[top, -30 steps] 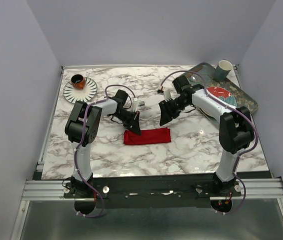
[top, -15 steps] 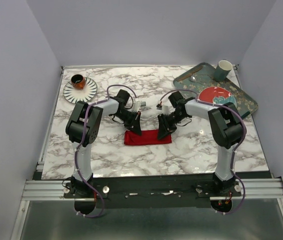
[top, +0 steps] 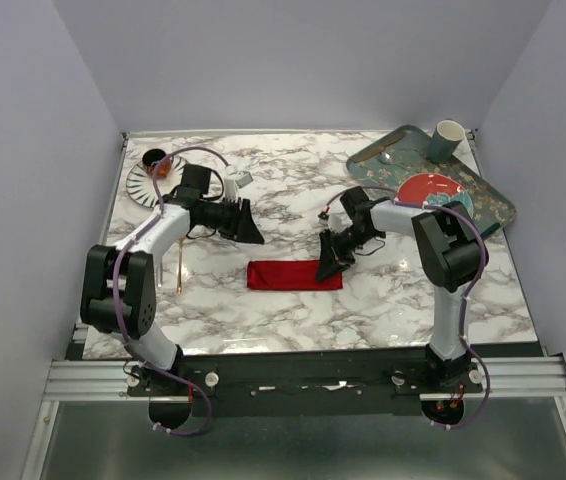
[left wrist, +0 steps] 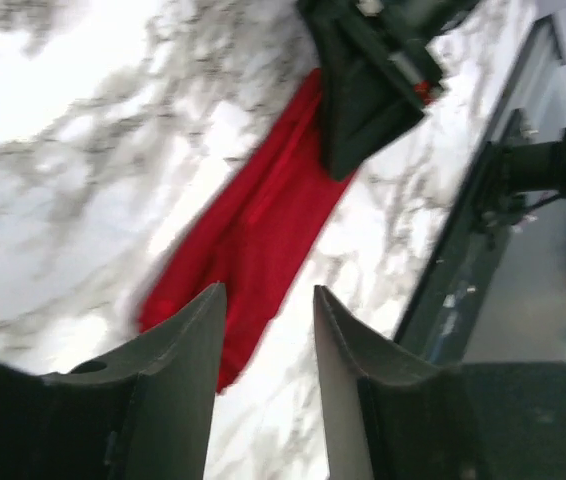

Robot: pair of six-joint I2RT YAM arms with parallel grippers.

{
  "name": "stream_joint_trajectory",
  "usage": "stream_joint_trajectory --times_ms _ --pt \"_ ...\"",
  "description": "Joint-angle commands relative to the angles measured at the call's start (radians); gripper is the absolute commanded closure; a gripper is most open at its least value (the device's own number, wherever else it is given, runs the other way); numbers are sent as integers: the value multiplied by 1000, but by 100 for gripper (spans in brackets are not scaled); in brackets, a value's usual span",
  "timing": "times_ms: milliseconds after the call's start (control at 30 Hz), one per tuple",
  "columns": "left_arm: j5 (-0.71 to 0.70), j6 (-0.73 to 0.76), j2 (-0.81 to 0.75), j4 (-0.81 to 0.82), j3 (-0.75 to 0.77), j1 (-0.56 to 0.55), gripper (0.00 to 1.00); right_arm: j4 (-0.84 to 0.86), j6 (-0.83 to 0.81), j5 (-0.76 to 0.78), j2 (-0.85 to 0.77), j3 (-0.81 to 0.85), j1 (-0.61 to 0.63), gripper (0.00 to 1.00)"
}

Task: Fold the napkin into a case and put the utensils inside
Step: Smooth out the smaller rectangle-folded napkin at the center of the board.

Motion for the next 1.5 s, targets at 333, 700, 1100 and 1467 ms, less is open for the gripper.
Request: stream_joint_trajectory --times_ms 333,700,1100,1467 --pt "125 -523 41 560 -280 -252 64 46 -30 110 63 -23 -10 72" --pt "140 -460 309 486 -312 -120 69 42 -44 155 87 -35 -21 73" --pt "140 -442 349 463 -306 -86 82 86 -78 -78 -66 -25 34 54" --pt "114 -417 368 398 -271 -86 91 209 103 -173 -46 -8 194 32"
